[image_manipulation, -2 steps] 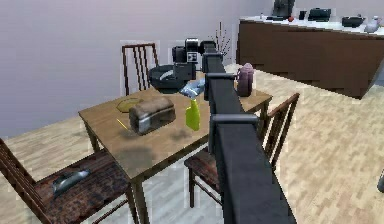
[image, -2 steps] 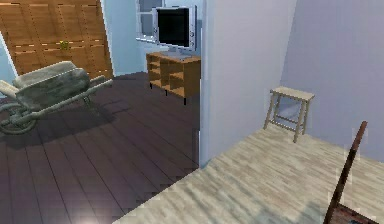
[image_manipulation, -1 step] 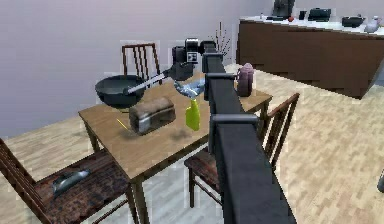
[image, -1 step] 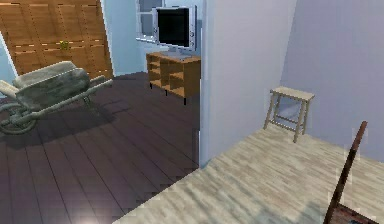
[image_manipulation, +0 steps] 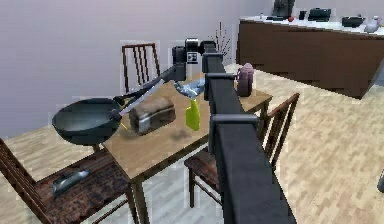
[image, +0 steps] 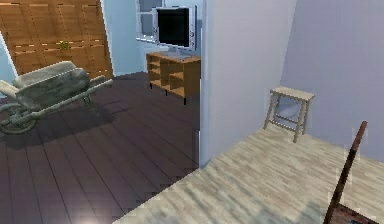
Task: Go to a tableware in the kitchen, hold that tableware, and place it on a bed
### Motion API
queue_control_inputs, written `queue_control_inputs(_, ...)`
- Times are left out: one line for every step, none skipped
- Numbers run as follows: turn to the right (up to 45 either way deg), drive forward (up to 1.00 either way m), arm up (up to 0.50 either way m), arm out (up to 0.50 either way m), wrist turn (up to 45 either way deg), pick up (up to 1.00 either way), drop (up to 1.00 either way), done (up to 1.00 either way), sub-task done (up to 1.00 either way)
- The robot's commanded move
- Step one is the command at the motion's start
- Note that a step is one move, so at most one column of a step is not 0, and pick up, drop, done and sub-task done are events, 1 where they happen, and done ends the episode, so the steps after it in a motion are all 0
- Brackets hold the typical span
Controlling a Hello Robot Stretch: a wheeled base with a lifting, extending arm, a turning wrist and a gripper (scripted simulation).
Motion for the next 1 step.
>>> queue_control_inputs(0.0, 0.0, 0.0, 0.0, -27.0, 0.0, 0.0, 0.0, 0.0)
